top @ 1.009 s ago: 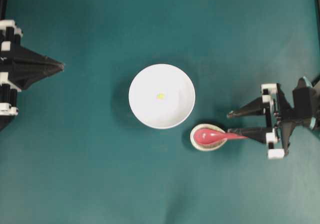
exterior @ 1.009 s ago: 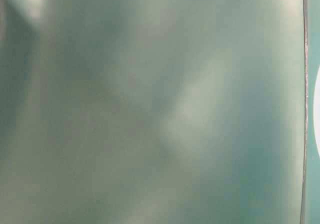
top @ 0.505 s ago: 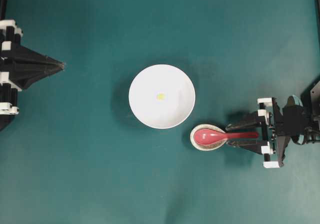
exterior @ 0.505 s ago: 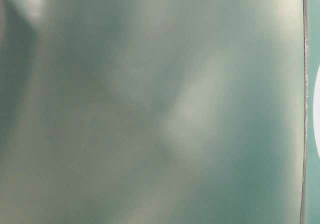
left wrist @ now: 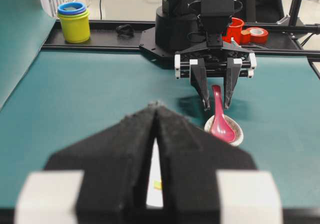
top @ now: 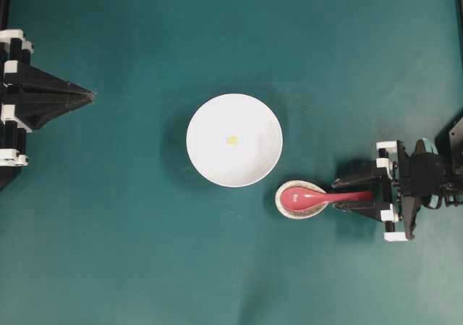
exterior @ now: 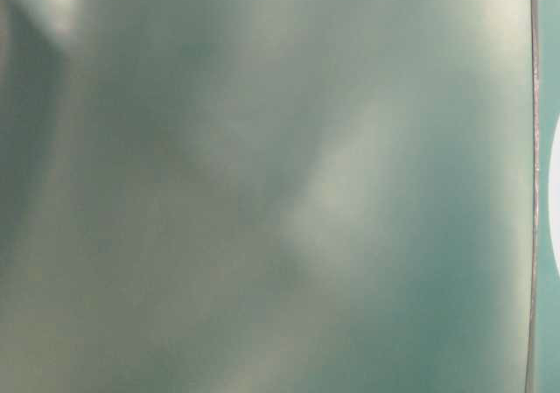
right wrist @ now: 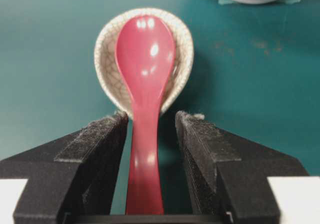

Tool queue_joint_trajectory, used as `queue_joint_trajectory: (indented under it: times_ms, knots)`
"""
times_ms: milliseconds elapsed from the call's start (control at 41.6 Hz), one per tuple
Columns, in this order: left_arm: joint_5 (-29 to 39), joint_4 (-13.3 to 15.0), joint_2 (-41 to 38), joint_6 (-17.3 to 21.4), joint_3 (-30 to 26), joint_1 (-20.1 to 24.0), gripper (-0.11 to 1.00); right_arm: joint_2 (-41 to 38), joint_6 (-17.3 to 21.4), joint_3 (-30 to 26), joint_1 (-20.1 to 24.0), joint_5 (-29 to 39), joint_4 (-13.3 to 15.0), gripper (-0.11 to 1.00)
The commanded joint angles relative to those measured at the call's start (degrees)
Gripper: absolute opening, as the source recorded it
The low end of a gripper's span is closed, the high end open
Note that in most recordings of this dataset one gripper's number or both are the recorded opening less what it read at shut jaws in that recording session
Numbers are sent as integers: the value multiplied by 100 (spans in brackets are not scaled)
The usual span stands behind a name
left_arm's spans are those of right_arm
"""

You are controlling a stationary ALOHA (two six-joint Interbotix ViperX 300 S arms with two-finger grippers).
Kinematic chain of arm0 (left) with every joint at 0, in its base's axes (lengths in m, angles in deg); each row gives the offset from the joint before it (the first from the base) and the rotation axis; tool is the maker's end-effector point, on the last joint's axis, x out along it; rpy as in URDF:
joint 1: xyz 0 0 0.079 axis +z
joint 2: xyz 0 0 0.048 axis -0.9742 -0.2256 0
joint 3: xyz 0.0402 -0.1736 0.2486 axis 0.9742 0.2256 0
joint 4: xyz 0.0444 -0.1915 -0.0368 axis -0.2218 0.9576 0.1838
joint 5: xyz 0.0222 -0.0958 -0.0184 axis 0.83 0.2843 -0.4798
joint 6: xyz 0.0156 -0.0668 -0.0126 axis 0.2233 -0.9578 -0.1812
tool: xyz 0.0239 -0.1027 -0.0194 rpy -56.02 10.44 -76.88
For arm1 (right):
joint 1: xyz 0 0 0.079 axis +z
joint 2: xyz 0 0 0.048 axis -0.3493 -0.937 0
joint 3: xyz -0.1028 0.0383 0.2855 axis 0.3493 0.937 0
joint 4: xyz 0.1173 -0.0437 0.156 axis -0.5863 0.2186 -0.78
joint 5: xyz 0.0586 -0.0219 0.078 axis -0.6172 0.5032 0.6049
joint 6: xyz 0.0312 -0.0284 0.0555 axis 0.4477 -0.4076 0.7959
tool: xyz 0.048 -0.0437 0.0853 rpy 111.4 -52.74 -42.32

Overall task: Scoop the yellow hexagonal prism block from the bowl with a spoon using the right arm.
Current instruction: 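Lift the red spoon out of the speckled dish with the right gripper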

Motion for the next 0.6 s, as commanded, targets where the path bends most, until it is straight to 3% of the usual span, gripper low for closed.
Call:
queue_joint_trajectory:
  times_ms: [0,577]
  knots:
    - [-18,-9,-53,0,-105,9,-1,62,9,-9,35,9,-9,51]
    - [-18,-9,-53,0,-114,70,-1,62,-176,18,70,-26,-9,48]
